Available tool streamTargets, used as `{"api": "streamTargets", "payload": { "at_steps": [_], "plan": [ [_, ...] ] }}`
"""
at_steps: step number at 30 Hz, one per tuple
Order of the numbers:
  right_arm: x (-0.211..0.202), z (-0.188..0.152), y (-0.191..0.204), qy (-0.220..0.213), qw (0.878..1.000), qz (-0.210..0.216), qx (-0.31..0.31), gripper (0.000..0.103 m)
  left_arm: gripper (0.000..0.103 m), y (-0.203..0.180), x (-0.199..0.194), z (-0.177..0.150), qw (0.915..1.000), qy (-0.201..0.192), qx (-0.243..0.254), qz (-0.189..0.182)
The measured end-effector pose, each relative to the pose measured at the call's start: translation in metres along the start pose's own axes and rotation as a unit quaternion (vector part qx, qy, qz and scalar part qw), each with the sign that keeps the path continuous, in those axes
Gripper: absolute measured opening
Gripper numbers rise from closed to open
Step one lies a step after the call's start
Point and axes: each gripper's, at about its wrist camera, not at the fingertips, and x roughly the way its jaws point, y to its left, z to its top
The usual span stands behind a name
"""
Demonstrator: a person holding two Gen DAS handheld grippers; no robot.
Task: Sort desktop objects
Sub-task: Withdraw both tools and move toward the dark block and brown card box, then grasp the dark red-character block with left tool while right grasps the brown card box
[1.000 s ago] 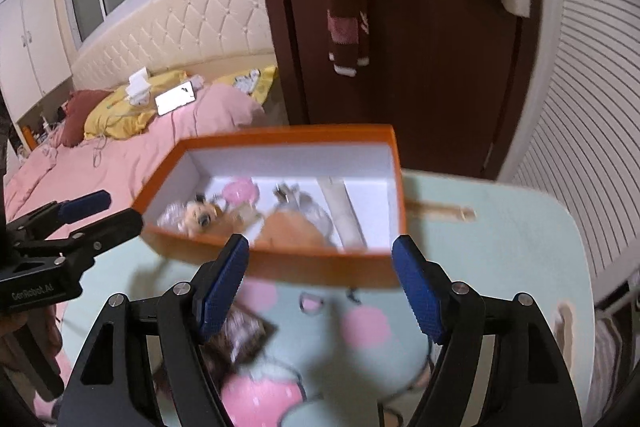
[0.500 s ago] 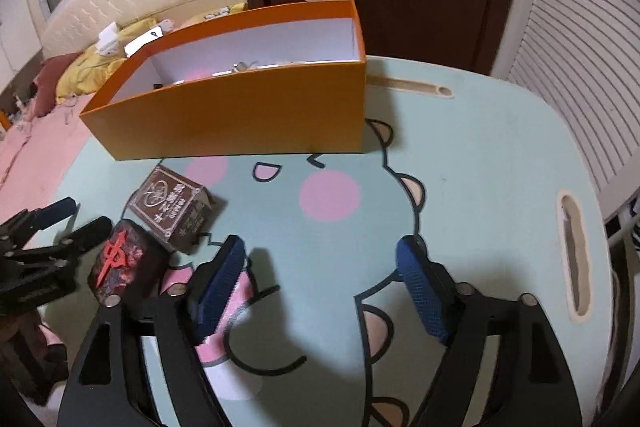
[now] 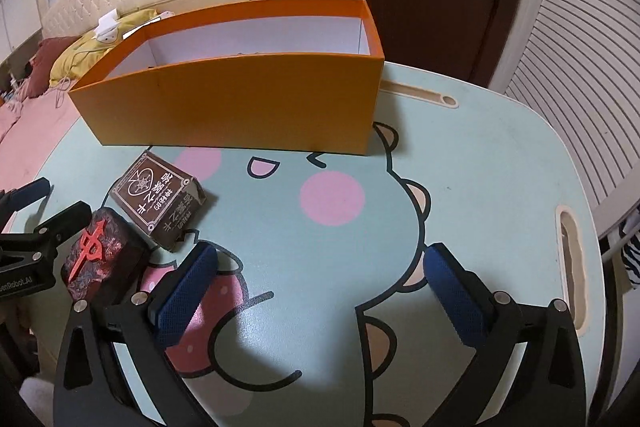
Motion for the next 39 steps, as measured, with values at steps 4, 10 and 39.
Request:
{"api": "streamTargets", "payload": {
  "at_steps": [4, 10, 39],
  "plan": [
    [0.005, 0.002, 0.001, -0.001, 1.000, 0.001, -0.001, 0.103, 0.103, -0.004, -0.009, 0.003, 0.9999, 0.010, 0.008, 0.000],
    [0.004, 0.003, 0.002, -0.001, 1.000, 0.003, -0.003, 0.103, 0.103, -0.012, -0.038, 0.012, 0.9995, -0.009, 0.024, -0.021],
    [-0.005, 0.001, -0.039, -0.002, 0.998, 0.020, 0.056, 0.103, 0.037, -0.074, -0.022, 0.003, 0.9852, 0.015, 0.130, -0.111]
  ]
}}
